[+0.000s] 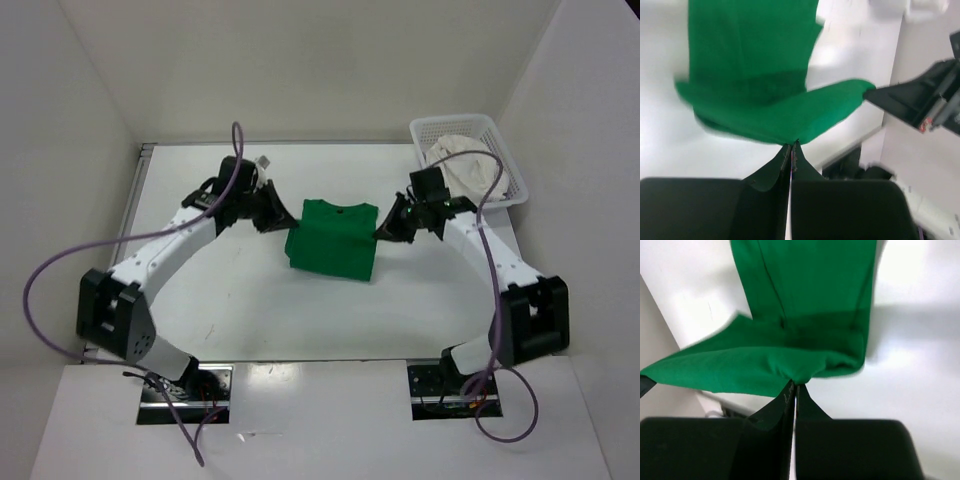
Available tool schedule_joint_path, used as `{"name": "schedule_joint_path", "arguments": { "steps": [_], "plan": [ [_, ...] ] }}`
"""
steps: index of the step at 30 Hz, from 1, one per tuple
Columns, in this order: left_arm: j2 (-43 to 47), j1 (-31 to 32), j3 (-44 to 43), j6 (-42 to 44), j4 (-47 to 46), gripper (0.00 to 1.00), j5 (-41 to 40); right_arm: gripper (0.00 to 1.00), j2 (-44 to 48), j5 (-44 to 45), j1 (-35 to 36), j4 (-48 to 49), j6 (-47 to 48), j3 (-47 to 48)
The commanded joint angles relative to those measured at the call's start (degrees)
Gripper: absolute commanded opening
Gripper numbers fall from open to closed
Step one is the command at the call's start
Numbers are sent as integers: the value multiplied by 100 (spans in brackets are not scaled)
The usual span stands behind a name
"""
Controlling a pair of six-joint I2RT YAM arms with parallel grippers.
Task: Fold and stack the t-shirts
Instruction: Fold the long partially folded tshirt into a neat square
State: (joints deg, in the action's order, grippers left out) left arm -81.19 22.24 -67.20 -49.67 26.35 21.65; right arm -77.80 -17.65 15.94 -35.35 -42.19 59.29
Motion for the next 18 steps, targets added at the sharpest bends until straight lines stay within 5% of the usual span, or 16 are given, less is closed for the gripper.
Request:
{"name": "schedule_joint_path", "arguments": {
  "steps": [1,8,15,18],
  "plan": [
    [-1212,-175,-1115,378,-482,0,-372,0,-1057,200,-363,423,694,977],
    [-3444,-405,-2885,502,-728,0,-838,0,-2993,605,-689,688,1020,2586],
    [-4660,-668,-4090,54,-991,2,-1101,0,-4497,745,-830,759,1073,4300],
    [-4853,-721,-4301,-104,-1342,21,-1040,4,-4999,798,-830,565,1073,4942]
  ]
}}
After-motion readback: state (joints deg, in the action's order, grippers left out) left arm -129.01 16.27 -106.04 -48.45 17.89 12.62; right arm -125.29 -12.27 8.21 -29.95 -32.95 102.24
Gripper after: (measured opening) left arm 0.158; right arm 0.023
